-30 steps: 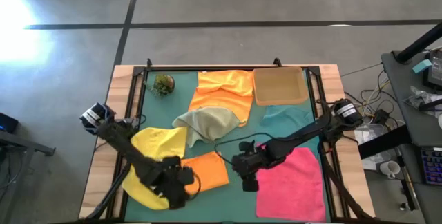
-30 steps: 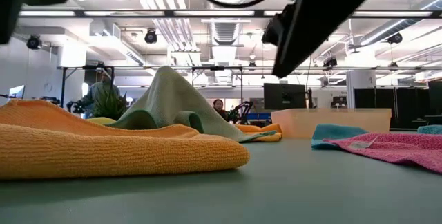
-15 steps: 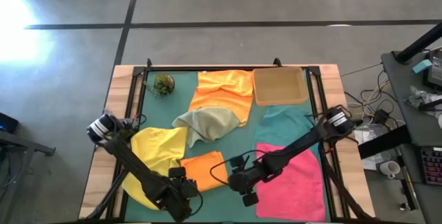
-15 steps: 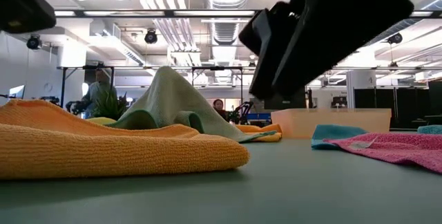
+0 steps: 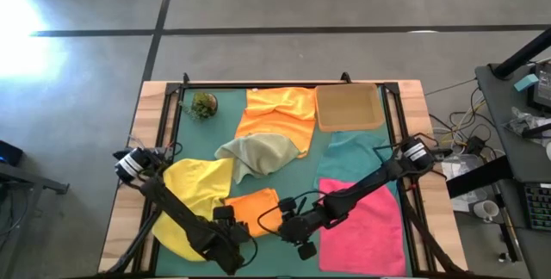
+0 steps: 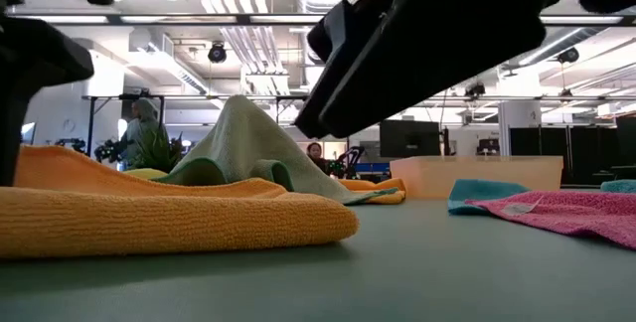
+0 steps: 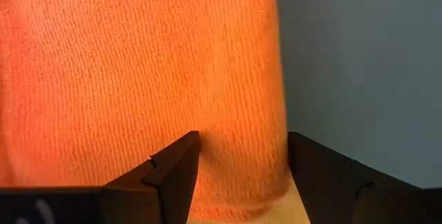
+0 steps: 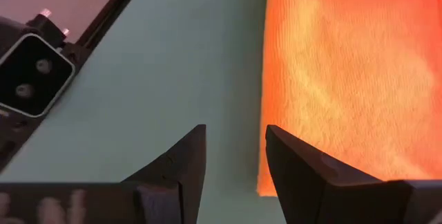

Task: Fold microfiber towels
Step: Put the folded orange towel into the orange bin

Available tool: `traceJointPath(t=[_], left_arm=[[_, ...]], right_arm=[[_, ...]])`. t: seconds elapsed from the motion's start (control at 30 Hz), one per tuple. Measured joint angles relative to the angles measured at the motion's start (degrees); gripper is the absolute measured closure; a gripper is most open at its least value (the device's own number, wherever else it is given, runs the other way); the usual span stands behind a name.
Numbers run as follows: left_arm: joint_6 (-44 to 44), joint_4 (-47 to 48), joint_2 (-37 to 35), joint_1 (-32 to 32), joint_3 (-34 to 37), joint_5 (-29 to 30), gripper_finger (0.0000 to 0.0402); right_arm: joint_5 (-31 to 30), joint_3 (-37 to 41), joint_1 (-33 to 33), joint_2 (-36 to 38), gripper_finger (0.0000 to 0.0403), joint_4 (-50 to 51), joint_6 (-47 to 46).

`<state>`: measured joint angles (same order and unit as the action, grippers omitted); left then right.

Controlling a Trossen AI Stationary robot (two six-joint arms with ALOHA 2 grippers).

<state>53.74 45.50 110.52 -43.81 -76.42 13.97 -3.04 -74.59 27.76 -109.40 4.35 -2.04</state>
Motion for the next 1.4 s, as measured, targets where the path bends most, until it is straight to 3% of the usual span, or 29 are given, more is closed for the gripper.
traceJointPath(t=[0.3,0.67,0.97,1.4], left_arm=[[-0.1,-0.1,2.1,2.4,0.1,-0.4,0.0198],[-0.9,-0.5,1.1,2.2,-1.1,-2.4,0.0198],[-3.5,-0.5,1.1,2.2,-2.7,-2.4,0.0198],[-3.6,-1.2,3.9,2.2,-2.6,-2.8,0.0198]], right_arm=[[-0.1,0.0,-0.8,-3.2,0.0258,-0.5,0.6],[-3.1,0.0,-0.9,-3.7,0.0208,-0.7,-0.1],[-6.0,0.0,-1.8,-4.5,0.0209,-0.3,1.4],[-5.7,0.0,-2.6,-5.8,0.0210,-0.5,0.4]])
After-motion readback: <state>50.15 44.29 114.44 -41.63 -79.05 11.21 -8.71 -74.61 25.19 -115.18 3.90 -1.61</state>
